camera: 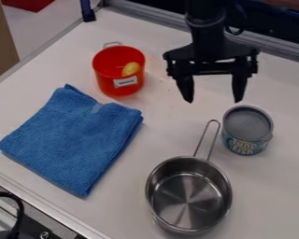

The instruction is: Move the can near the red device

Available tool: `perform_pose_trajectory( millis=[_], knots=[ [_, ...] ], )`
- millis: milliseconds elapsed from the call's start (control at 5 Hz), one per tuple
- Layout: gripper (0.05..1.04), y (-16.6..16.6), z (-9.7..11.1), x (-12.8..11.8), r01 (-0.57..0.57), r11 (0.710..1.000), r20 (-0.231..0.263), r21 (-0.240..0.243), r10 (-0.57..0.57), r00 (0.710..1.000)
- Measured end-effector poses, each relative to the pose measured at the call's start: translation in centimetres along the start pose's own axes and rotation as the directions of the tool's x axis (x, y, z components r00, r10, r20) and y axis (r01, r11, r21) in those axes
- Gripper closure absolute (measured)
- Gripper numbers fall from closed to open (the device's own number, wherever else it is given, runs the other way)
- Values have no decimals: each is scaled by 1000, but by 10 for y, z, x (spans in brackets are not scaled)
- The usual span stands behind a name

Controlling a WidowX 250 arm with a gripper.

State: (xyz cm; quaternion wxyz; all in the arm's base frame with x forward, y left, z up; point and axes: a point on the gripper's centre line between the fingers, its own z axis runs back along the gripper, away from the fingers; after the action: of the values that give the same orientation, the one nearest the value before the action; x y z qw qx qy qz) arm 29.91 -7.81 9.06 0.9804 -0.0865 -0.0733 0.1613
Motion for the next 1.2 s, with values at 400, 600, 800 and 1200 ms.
perform_pose_trajectory(
  millis=[400, 600, 800, 1200],
  knots=[
    [83, -33, -25, -32, 77, 997, -82, 13, -75, 994],
    [83, -41, -38, -36, 152, 988, -59, 37, -150, 987],
    [83, -44, -48, -38, 168, 984, -56, 51, -165, 985],
    [83, -50, -61, -44, 199, 978, -48, 67, -196, 979]
  ],
)
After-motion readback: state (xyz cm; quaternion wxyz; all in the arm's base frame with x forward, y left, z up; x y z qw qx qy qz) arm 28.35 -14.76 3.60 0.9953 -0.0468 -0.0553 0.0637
